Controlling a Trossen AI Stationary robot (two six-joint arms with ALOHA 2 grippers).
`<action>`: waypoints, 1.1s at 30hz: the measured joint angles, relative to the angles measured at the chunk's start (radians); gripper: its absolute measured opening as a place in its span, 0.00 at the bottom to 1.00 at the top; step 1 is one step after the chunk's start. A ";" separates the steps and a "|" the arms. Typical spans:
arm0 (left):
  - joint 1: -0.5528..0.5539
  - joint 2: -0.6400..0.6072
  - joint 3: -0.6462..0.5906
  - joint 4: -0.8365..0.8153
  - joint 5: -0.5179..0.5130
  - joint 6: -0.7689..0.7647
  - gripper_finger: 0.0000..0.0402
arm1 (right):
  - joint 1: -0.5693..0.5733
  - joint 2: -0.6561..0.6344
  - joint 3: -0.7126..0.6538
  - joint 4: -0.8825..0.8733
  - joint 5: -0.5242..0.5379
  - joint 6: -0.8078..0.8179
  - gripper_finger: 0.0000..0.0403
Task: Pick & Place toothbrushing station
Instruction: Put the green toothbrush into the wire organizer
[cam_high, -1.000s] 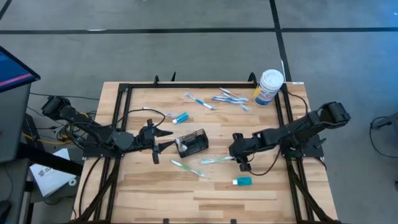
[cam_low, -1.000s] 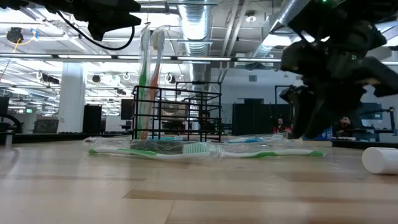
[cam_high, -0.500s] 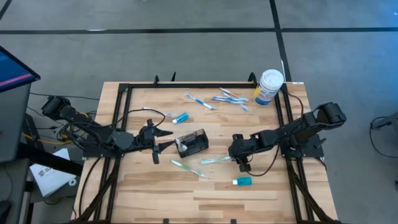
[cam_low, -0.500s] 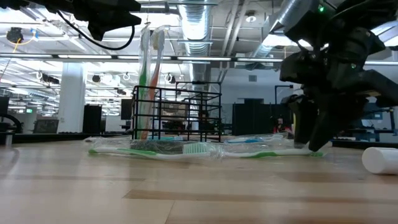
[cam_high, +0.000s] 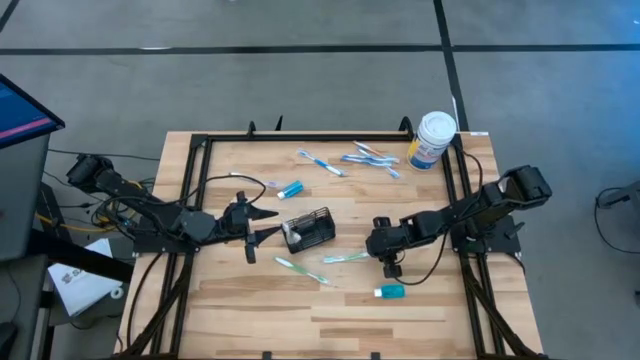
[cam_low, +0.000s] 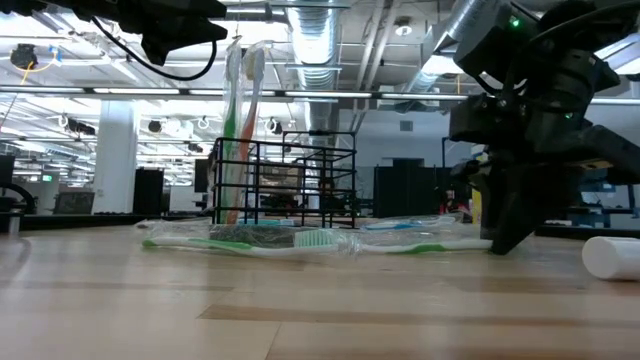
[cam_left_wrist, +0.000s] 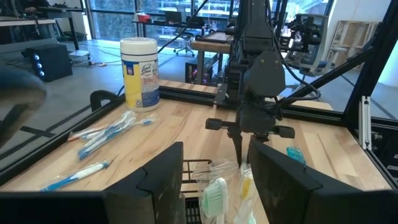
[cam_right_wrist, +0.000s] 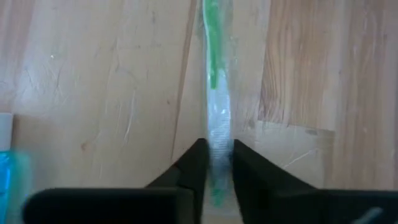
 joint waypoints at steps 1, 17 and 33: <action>0.000 0.000 0.000 0.000 0.000 0.000 0.44 | 0.000 0.000 0.000 -0.004 0.000 0.000 0.07; 0.000 0.000 0.000 0.000 0.000 0.000 0.44 | 0.001 -0.012 0.046 -0.077 -0.013 -0.051 0.02; 0.000 0.000 -0.001 0.034 0.000 0.021 0.44 | 0.005 -0.304 0.117 -0.094 -0.010 -0.095 0.01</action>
